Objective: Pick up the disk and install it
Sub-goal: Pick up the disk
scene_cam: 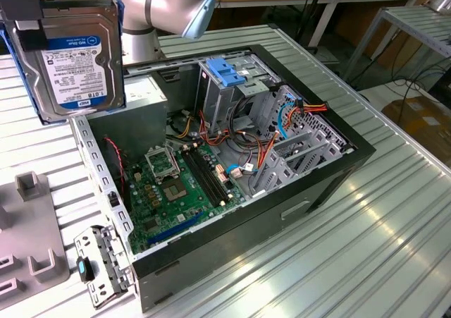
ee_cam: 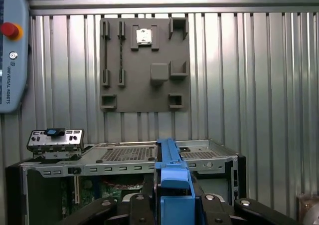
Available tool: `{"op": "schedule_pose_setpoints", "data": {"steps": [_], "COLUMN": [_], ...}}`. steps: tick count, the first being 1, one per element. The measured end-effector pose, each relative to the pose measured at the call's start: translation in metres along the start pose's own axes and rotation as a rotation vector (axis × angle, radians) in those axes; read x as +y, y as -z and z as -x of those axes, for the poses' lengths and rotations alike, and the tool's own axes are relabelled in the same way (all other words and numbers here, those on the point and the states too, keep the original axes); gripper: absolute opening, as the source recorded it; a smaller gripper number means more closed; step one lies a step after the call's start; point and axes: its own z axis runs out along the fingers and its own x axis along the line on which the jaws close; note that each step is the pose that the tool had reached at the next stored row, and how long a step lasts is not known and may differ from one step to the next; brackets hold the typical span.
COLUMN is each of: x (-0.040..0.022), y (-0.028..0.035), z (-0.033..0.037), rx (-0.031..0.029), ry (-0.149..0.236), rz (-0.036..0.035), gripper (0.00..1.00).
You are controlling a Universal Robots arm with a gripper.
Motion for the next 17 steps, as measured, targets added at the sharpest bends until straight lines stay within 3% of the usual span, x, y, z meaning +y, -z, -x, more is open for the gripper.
{"op": "schedule_pose_setpoints", "data": {"steps": [8,17], "x": [-0.0075,-0.0201], "y": [0.0000,0.0000], "z": [-0.0029,-0.0056], "rx": [0.0002,0.0006], "ry": [0.000,0.000], "rz": [0.0000,-0.0001], "gripper": [0.37,0.37]}}
